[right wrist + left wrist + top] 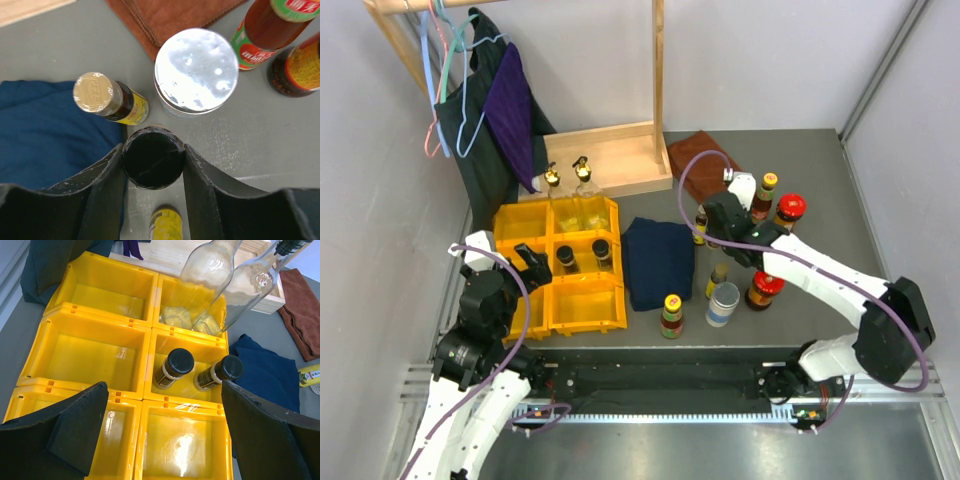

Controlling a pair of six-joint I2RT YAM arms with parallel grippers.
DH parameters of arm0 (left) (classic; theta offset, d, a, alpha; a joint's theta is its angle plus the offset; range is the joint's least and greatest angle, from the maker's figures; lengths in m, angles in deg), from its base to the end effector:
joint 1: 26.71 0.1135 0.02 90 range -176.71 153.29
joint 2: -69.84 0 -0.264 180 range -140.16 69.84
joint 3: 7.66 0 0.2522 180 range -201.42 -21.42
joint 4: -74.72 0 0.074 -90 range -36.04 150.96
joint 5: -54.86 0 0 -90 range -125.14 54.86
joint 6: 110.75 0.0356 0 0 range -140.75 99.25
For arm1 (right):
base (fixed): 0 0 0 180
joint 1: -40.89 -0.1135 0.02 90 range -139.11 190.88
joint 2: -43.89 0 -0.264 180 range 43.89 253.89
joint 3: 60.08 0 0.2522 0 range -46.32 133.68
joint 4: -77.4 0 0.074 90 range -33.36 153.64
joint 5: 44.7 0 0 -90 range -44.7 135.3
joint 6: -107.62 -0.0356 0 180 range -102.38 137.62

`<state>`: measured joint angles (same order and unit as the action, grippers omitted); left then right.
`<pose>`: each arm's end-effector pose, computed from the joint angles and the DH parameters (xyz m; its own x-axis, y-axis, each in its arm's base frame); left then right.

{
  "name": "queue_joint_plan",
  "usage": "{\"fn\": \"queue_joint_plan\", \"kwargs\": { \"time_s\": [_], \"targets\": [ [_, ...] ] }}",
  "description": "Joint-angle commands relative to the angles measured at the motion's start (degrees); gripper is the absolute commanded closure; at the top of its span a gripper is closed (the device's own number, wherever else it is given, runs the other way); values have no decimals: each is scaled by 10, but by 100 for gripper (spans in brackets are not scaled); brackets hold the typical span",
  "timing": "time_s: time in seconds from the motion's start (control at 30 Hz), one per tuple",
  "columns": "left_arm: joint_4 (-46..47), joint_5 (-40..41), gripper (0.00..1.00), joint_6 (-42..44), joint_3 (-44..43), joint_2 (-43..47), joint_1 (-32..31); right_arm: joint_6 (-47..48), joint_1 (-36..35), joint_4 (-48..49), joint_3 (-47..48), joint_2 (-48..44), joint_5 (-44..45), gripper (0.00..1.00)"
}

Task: Organize the condiment bottles
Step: Pick up the bottle from the center of the board, then place the bottle in the storage box.

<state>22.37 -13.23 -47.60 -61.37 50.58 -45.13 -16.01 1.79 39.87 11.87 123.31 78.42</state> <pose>0.0807 -0.0129 0.3104 -0.2404 -0.3616 -0.9008 -0.1707 0.9293 -0.3275 0.2412 0.1710 0.2668 -0.5834 0.1236 -0.8027 0.1138 0.9910 0.0699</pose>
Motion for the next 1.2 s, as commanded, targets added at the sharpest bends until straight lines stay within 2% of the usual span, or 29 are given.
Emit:
{"fn": "queue_joint_plan", "kwargs": {
  "time_s": [0.0,0.37,0.5,0.67,0.83,1.17],
  "targets": [
    [21,-3,1,7,3,6,2,8,1,-11,22,-44,-14,100],
    [23,0,1,8,5,11,2,37,-26,-72,91,-117,-71,100],
    [25,1,1,8,6,12,2,55,-34,-60,113,-127,-111,100],
    [25,13,1,0,8,8,2,110,-77,9,122,-124,-147,100],
    [16,35,1,-8,5,-3,2,170,-144,46,167,-72,-148,100],
    [11,57,1,-25,6,-2,2,226,-213,91,269,52,-192,100]
  ]
}}
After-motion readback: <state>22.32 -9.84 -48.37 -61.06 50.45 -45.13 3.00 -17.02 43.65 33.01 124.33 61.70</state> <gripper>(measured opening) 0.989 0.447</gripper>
